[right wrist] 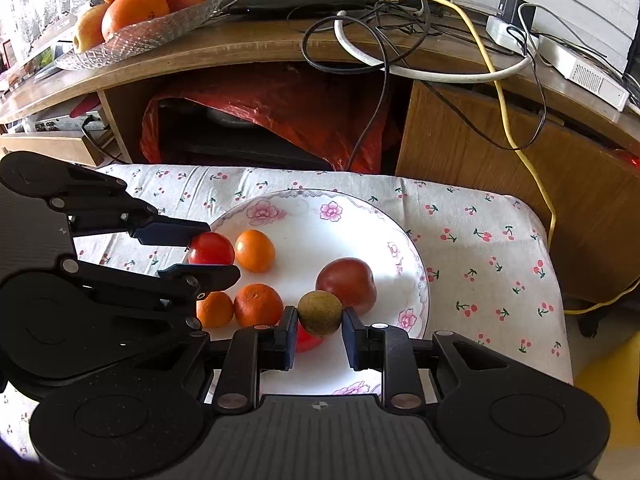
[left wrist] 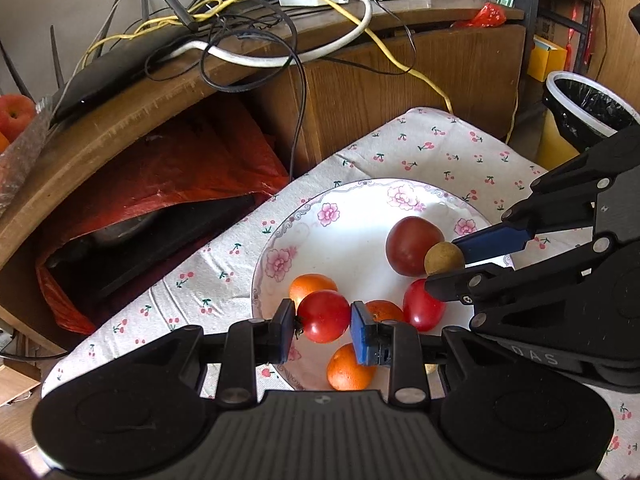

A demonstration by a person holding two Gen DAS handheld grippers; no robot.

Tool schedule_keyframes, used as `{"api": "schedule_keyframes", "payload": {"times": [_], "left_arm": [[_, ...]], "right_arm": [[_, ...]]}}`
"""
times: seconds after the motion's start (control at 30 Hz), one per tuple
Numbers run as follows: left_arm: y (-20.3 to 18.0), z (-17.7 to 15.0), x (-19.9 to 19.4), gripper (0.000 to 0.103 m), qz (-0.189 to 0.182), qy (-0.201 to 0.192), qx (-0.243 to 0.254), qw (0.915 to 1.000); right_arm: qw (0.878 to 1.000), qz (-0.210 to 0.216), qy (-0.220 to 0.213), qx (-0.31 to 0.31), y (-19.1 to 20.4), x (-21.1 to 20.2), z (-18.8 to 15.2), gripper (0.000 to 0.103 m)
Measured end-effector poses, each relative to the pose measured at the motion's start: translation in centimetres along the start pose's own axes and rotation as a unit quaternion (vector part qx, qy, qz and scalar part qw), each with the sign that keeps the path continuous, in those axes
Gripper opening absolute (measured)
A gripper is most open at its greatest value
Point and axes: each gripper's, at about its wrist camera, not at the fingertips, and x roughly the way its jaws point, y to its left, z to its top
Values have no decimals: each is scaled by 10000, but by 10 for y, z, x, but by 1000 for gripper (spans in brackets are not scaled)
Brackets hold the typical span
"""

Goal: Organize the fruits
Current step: 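Lower the red tomato and kiwi into the bowl and open both grippers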

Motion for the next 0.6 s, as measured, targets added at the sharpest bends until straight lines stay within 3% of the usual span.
{"api": "schedule_keyframes", "payload": {"times": [0.6], "left_arm": [[0,3,10,38,-34,-52,-46,10000]], "right_arm": [[9999,-68,-7,91,-8,11,-1,23]]}}
